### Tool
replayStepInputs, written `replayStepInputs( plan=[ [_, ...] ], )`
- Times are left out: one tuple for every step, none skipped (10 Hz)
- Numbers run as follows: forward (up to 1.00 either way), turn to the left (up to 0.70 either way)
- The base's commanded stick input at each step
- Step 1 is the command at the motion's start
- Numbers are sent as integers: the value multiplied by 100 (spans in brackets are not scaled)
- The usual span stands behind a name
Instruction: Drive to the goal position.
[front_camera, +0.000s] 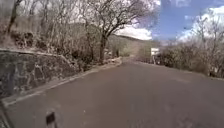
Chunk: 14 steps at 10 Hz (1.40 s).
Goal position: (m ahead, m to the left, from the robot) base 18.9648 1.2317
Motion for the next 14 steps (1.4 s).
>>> replayStepInputs(
  plan=[
    [70,0],
    [70,0],
    [70,0],
    [70,0],
    [70,0],
    [70,0],
    [70,0],
    [70,0],
    [70,0],
    [70,0],
    [70,0],
    [70,0],
    [70,0],
    [70,0]
  ],
)
